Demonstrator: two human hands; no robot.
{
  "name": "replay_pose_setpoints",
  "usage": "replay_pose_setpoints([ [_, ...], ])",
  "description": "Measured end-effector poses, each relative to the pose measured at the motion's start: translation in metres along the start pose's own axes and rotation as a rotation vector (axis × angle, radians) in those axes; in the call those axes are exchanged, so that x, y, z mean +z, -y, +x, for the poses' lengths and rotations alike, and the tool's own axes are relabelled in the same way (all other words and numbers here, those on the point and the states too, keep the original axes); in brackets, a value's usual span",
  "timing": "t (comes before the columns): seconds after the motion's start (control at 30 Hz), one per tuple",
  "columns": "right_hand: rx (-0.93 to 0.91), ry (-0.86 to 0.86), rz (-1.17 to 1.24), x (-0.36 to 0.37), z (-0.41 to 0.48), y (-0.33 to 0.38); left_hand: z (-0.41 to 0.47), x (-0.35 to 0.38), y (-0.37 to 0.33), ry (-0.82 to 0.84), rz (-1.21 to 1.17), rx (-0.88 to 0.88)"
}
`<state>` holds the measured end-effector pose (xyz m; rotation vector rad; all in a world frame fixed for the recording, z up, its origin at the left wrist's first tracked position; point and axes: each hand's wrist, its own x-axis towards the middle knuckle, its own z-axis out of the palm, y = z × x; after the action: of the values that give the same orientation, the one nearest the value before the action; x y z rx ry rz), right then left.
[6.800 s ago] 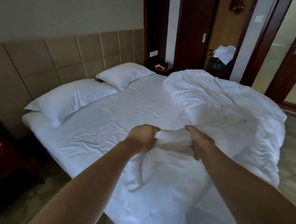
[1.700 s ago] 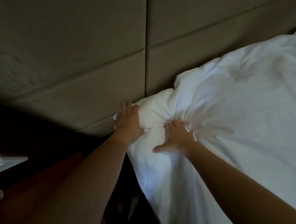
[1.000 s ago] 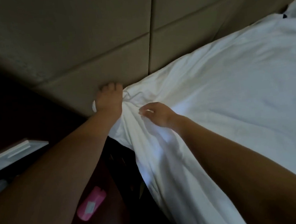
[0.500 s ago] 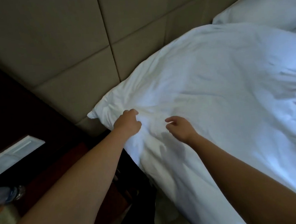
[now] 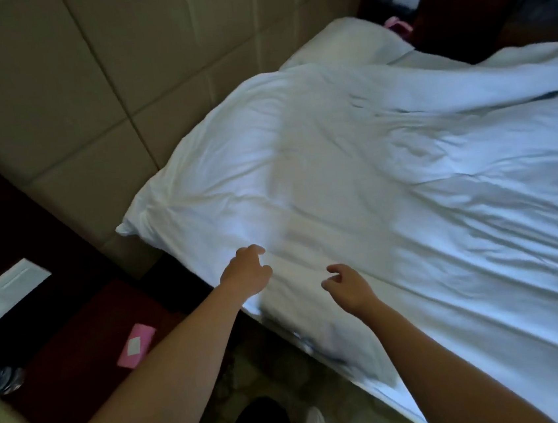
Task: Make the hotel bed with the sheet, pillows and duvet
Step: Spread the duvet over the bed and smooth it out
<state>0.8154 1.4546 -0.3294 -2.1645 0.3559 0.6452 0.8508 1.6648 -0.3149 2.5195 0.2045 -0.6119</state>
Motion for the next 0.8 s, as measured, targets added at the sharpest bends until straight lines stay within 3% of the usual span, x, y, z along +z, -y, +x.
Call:
replay_pose_setpoints([
  [0.53, 0.293, -0.467, 0.408, -0.046, -0.27, -0.221, -0.185, 0.177, -0.139, 0.325, 0.203, 0.509],
  [0.8, 0.381, -0.723, 0.561, -0.101, -0.407, -0.352, -0.296, 0.297, -0.257, 0.389, 0.368, 0.777],
])
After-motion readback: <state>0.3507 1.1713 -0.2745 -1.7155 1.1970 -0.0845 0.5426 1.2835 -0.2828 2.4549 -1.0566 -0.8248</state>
